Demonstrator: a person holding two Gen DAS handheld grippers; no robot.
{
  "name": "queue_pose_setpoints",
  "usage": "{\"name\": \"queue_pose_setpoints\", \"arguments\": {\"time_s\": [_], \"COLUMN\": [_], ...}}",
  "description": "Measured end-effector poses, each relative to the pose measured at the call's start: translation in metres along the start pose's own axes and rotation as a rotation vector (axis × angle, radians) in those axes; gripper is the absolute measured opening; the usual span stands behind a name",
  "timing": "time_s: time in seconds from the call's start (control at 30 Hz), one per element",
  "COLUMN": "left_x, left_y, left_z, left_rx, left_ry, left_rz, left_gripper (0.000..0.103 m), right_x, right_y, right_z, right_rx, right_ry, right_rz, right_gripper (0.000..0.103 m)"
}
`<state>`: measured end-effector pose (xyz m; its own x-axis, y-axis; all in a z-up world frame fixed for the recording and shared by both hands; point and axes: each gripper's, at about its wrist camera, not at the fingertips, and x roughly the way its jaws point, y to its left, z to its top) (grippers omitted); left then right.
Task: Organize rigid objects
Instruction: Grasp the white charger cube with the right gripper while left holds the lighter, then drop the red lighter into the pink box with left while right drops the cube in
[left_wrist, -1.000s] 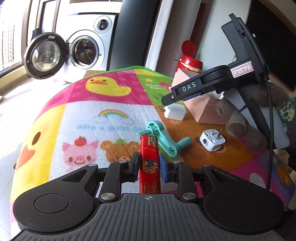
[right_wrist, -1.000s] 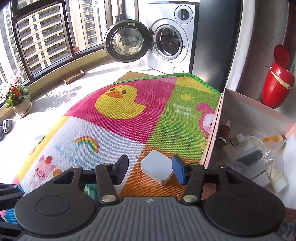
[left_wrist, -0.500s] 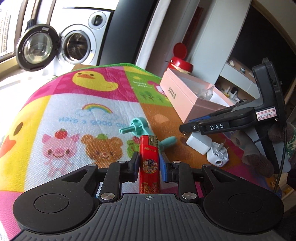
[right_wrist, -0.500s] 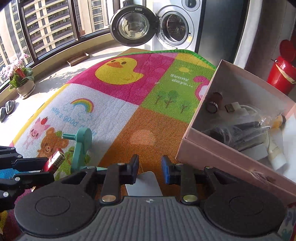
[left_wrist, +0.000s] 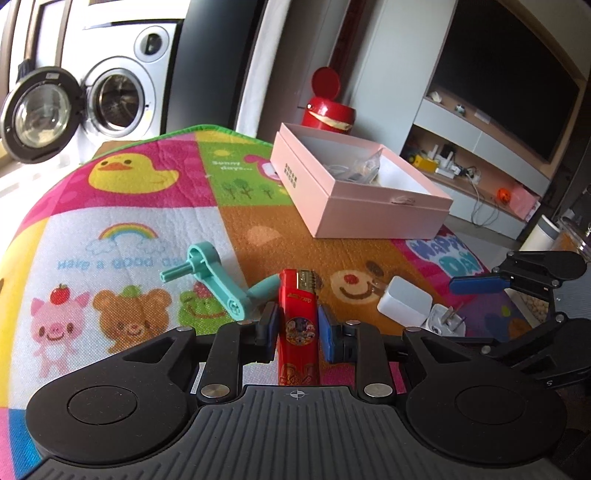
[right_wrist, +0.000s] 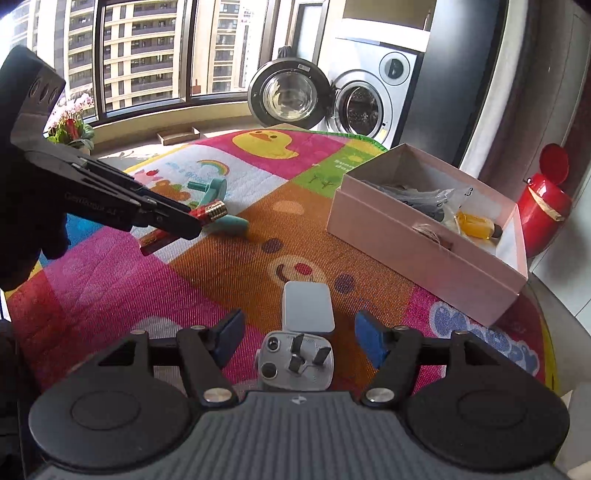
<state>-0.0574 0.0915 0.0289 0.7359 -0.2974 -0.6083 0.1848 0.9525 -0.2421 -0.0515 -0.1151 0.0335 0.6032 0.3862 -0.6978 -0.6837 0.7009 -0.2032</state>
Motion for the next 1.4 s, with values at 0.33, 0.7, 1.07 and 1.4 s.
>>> {"name": "queue_pose_setpoints", "arguments": {"time_s": [0.33,0.7,1.07,1.4], "left_x": [0.007,0.008,-0.02,0.07], "left_y": [-0.009,-0.021,-0.067,-0.09], "left_z": [-0.002,-0.006,0.046,0.209], "left_rx": [0.012,0.058,0.201,0.152], "left_ry": [0.034,0.065,-0.04,-0.263], "left_rz": [0.004,0.002,-0.154,-0.153], "left_gripper": [0.027,0.027,0.027,0.027], "right_x": [-0.015,0.042,-0.06,-0.028], "right_y": [-0.047,-0.021,-0.061,-0.17], "right_z": [-0.011,0.018,0.034,0.111], "right_rx": [0.156,0.194,0.173,0.317], "right_ry": [-0.078,-0.017,-0.17,-0.255], "right_rz": [-0.147,0.079,-0.008,-0.199], "right_gripper": [0.065,0.035,0.032,0.032]}}
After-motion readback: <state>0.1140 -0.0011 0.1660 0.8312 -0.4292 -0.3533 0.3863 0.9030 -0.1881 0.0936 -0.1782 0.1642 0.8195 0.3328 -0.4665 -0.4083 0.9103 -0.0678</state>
